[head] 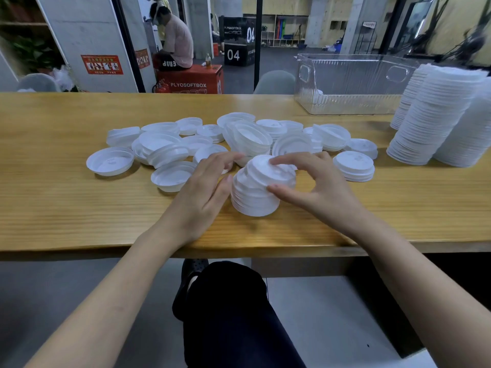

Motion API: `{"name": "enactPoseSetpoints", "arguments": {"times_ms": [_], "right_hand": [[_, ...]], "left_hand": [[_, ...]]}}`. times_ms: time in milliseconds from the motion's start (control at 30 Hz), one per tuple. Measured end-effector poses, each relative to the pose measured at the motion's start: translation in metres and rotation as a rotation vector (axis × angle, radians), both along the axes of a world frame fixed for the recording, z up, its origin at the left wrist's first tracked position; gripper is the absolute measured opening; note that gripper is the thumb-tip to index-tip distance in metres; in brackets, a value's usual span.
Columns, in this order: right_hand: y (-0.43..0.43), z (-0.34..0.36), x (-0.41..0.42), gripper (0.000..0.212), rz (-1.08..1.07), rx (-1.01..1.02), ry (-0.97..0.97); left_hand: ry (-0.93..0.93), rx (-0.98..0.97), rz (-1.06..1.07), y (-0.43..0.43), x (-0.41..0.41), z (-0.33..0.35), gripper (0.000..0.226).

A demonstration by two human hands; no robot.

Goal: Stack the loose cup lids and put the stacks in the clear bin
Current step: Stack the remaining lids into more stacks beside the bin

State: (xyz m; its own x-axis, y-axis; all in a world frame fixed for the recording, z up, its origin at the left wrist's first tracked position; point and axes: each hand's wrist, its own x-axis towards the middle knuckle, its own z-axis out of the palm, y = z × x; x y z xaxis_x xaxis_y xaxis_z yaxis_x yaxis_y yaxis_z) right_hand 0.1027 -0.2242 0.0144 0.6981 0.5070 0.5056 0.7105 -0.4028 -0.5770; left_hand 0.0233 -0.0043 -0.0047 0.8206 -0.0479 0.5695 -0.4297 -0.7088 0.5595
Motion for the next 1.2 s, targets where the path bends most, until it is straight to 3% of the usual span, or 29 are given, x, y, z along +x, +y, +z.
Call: {"name": "enactPoseSetpoints", "arguments": {"times_ms": [167,767,1067,1200], "right_hand": [[0.014,0.000,0.003,0.055,0.014,-0.096,-0.026],[0.017,-0.003,0.011,0.063,-0.015,-0.171,-0.092],[0.038,0.009,0.043,0.066,0.077,-0.258,-0.186],[0.049,0.035,0.068,0.054,0.056,-0.172,-0.227]], "left_hand": [[0.015,-0.006,0.028,0.002,0.001,-0.001,0.044],[-0.002,0.048,-0.011,0.003,0.003,0.001,0.032],[-0.121,0.232,0.082,0.033,0.049,0.036,0.039],[-0.140,0.286,0.098,0.052,0.075,0.054,0.039]]}}
